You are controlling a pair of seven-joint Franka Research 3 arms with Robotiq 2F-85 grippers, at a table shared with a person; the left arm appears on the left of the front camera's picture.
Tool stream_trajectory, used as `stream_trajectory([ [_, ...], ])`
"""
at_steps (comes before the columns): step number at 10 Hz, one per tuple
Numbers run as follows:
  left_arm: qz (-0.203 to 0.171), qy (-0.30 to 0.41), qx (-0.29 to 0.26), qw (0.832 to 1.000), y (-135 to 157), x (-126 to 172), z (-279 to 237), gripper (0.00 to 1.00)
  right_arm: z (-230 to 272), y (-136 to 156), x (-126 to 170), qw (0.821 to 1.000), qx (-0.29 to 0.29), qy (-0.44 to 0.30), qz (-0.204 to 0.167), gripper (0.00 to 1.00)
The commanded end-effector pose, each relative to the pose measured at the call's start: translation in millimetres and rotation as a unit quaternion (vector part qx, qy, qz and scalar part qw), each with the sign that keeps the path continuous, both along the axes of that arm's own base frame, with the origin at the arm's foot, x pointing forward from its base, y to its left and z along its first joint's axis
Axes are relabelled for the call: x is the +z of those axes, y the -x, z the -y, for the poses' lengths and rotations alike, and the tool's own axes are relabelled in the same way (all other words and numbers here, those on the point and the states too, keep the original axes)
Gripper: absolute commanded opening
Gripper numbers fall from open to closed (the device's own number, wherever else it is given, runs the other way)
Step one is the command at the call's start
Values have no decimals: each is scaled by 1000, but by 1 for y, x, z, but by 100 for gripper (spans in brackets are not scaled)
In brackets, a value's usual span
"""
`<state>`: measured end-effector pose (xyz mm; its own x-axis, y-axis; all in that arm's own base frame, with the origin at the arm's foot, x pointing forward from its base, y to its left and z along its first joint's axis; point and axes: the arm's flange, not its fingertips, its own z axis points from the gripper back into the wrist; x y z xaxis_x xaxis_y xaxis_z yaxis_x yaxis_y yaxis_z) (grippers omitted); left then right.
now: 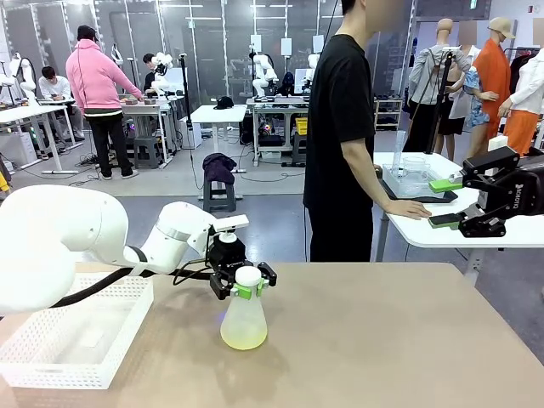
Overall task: Prepare the solutions needed for the experiment.
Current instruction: When the human places the Big flask in the center of the table, pick up the Big flask and place it in the left Organizing basket.
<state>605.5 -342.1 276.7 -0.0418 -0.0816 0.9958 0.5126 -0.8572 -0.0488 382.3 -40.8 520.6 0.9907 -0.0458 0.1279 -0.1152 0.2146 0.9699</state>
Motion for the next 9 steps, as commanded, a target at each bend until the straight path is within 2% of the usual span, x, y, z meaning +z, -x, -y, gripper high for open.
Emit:
stream_trajectory([
  [1,26,16,5,1000,-8,13,-11,0,0,0,1,1000,0,-3,6,65],
  [3,47,29,1,998,-10,49,-17,0,0,0,1,1000,0,-3,6,65],
  [5,84,20,6,996,-8,93,-27,0,0,0,1,1000,0,-3,6,65],
  [7,125,13,11,992,-11,137,-48,0,0,0,1,1000,0,-3,6,65],
  [9,152,42,33,987,-20,181,-82,0,0,0,1,1000,0,-3,6,65],
])
